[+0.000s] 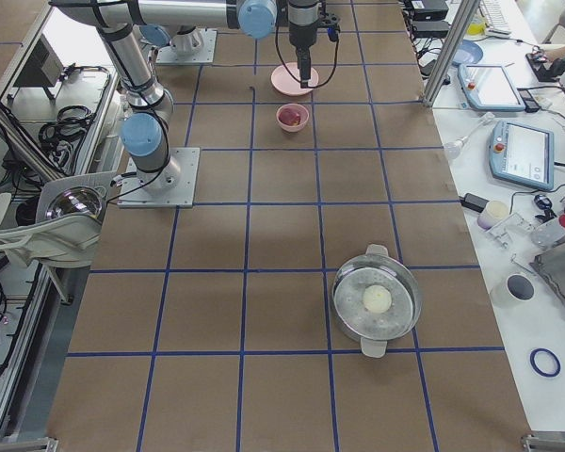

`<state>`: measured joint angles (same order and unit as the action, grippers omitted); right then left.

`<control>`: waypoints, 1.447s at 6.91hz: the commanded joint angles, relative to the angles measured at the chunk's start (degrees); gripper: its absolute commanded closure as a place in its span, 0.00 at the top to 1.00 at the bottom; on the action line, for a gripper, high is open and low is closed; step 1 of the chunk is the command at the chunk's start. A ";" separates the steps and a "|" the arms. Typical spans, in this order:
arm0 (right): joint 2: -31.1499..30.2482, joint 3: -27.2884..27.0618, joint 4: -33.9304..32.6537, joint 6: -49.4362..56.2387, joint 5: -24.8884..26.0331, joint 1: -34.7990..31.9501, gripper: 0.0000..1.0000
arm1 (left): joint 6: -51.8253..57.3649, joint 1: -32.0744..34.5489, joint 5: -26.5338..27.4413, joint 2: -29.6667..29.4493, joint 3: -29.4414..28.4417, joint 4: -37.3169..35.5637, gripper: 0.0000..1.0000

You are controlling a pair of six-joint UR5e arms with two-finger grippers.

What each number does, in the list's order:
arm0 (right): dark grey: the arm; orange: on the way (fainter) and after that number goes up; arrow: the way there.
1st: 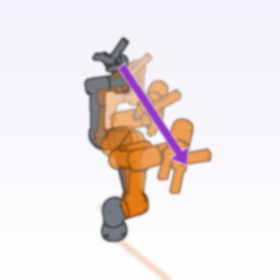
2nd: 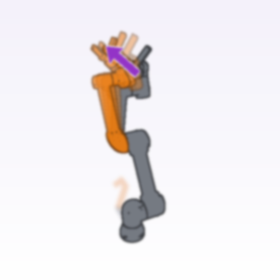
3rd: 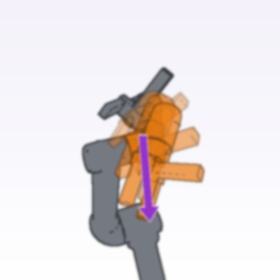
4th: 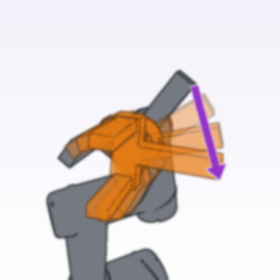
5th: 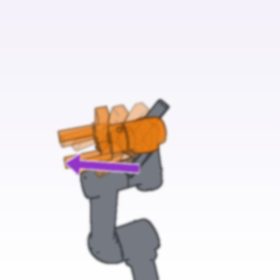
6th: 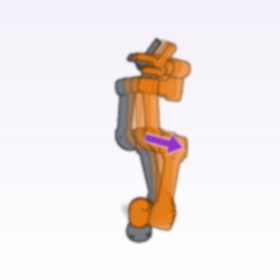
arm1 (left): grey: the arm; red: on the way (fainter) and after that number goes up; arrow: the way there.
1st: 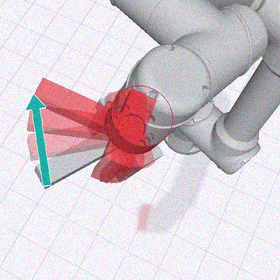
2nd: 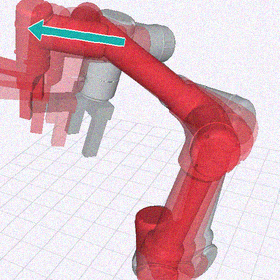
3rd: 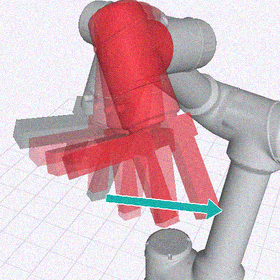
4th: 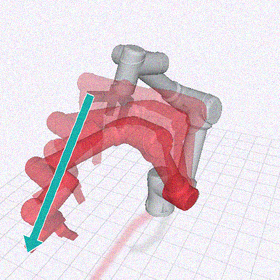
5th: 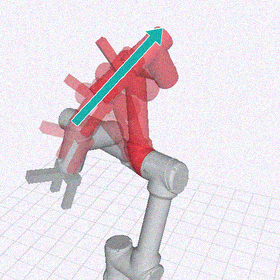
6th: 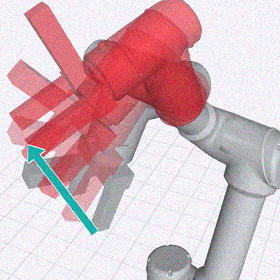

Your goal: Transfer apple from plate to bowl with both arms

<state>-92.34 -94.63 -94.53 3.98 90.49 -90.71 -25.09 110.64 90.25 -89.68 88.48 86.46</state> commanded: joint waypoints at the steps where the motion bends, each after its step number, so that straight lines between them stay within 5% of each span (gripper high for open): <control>1: 0.05 0.49 0.31 0.15 -3.22 -0.61 1.00 | 21.21 -10.13 2.30 1.52 -0.33 1.25 1.00; 4: -0.12 0.85 0.05 -0.20 -3.22 -0.26 1.00 | 28.60 -17.55 -0.57 2.93 0.11 3.44 1.00; 10: -0.04 1.20 -0.48 -0.82 -2.60 0.01 1.00 | 28.43 -18.45 -2.53 3.46 0.72 3.63 1.00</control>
